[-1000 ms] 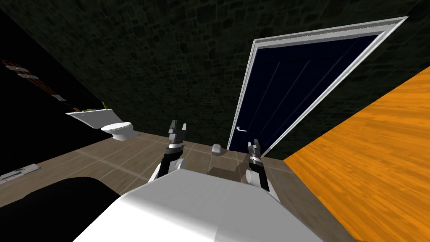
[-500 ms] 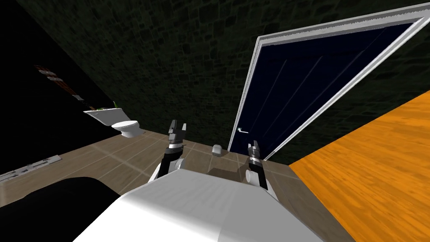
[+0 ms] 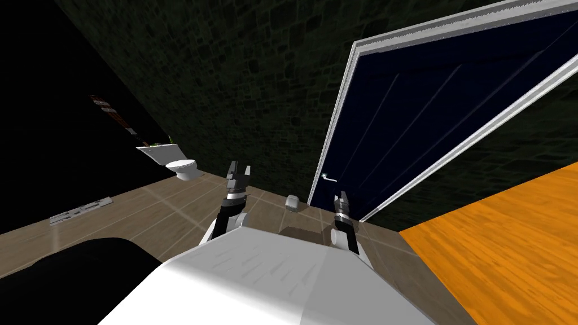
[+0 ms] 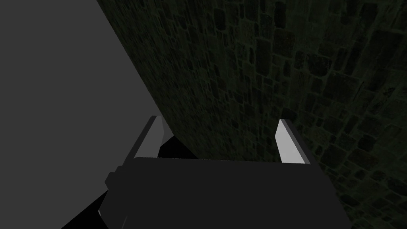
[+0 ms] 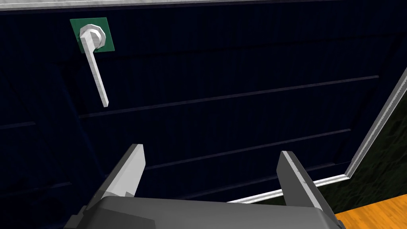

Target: Pull the door open

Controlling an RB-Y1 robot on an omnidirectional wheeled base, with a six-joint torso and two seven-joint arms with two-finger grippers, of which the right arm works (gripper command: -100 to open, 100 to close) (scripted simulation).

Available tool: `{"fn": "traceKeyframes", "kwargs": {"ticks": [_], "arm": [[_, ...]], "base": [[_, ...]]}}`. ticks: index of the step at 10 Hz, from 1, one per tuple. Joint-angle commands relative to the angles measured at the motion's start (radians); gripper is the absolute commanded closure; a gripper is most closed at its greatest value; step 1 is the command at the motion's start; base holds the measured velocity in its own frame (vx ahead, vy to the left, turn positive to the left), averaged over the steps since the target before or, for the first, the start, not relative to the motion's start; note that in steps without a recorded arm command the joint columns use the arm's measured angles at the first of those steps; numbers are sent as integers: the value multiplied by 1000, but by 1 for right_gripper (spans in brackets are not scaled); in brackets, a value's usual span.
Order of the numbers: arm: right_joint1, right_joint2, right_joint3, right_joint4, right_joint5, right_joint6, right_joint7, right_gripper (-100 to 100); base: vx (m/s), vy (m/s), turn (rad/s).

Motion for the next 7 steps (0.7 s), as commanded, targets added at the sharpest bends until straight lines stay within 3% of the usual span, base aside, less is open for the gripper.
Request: {"fn": "traceKeyframes", "kwargs": {"ticks": [1, 4, 6, 7], "arm": [[-23, -4, -14, 50, -4, -11, 8, -100], [-41, -7, -26, 108, -7, -22, 14, -100], [-78, -12, -50, 183, -13, -44, 27, -100], [-78, -12, -50, 202, -13, -44, 27, -100]], "base": [[40, -56, 135], [28, -51, 89], [37, -70, 173], [38, -69, 63]]}}
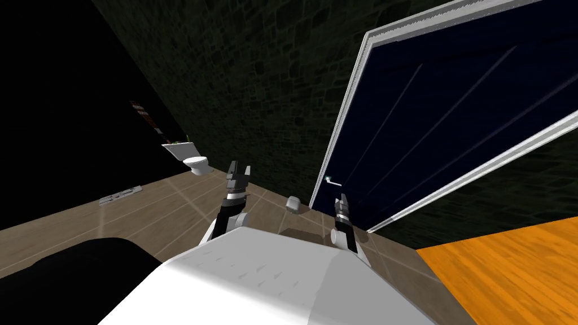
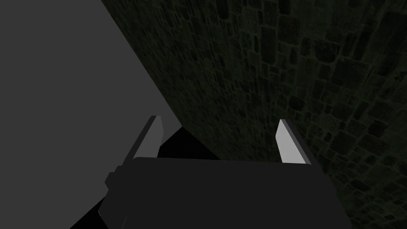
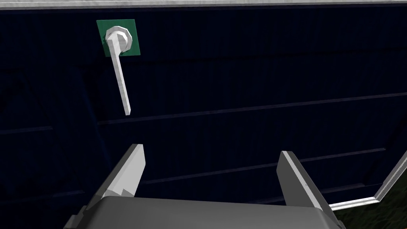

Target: Pull the door open

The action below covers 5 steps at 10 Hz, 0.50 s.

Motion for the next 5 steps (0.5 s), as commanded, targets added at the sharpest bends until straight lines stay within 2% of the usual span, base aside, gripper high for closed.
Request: {"fn": "traceKeyframes", "kwargs": {"ticks": [1, 2, 3, 4, 5], "arm": [[-23, -4, -13, 50, -3, -21, 6, -100], [-23, -4, -13, 72, -3, -21, 6, -100], [-40, -6, -24, 99, -6, -31, 12, -100], [-40, -6, -24, 116, -6, -31, 12, -100], [-58, -8, -35, 158, -9, -41, 18, -100]], "base": [[41, -69, 118], [29, -58, 68], [25, -56, 101], [22, -45, 73], [31, -54, 128]]}}
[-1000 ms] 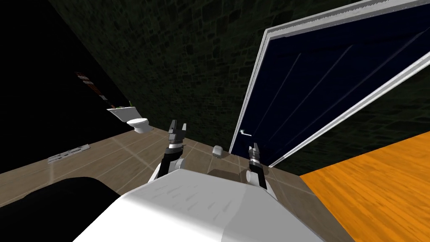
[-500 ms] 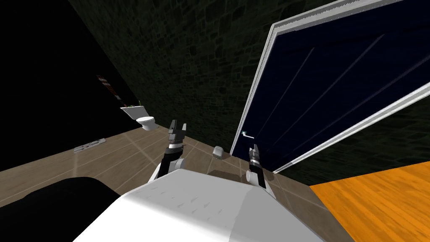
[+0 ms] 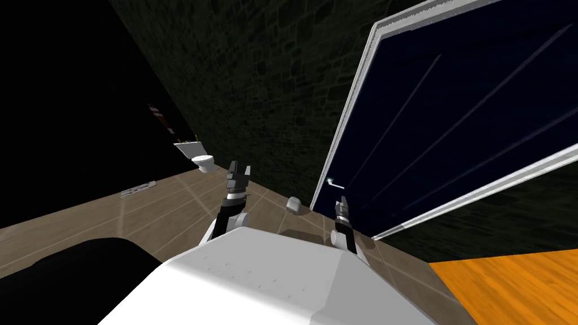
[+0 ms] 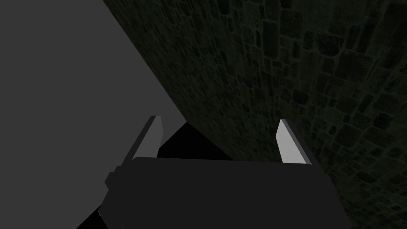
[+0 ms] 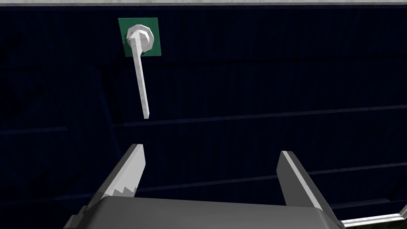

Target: Pull the door open

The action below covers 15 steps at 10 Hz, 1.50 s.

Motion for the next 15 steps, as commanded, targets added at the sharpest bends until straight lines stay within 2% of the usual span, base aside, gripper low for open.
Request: {"fn": "traceKeyframes", "kwargs": {"ticks": [1, 2, 5, 7, 8, 11, 12, 15], "arm": [[-16, 0, -6, 36, -1, -9, 5, -100], [-32, -2, -16, 64, -4, -19, 11, -100], [-48, -3, -26, 118, -6, -28, 16, -100], [-78, -5, -45, 185, -11, -46, 27, -100], [-78, -5, -45, 194, -11, -46, 27, -100], [-116, -6, -70, 292, -17, -68, 40, -100], [-116, -6, -70, 292, -17, -68, 40, -100], [-146, -6, -89, 367, -22, -85, 51, -100]], "base": [[26, -52, 62], [24, -48, 118], [24, -53, 76], [39, -70, 135], [32, -65, 55], [26, -77, 130], [19, -55, 30], [28, -56, 93]]}}
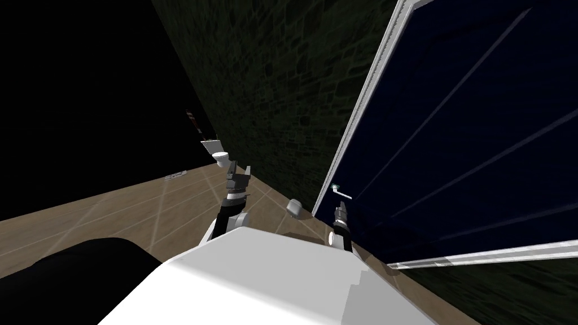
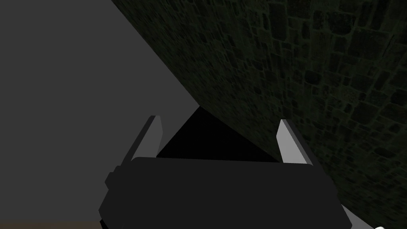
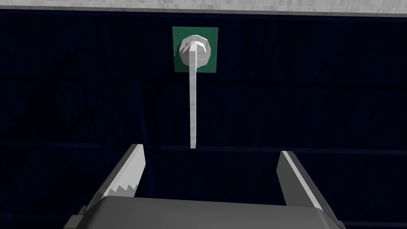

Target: Pull the door open

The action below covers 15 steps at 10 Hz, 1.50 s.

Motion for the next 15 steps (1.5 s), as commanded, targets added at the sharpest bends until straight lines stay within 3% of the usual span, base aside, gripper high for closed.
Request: {"fn": "traceKeyframes", "kwargs": {"ticks": [1, 3, 5, 11, 15], "arm": [[-18, -2, -9, 44, -3, -12, 4, -100], [-34, -2, -19, 83, -5, -21, 10, -100], [-27, -1, -17, 66, -5, -13, 9, -100], [-100, -13, -60, 182, 24, -56, 12, -100], [-142, -11, -86, 246, 39, -83, 13, -100]], "base": [[34, -61, 82], [20, -57, 88], [8, -26, 11], [-82, 59, 30], [75, -61, 9]]}}
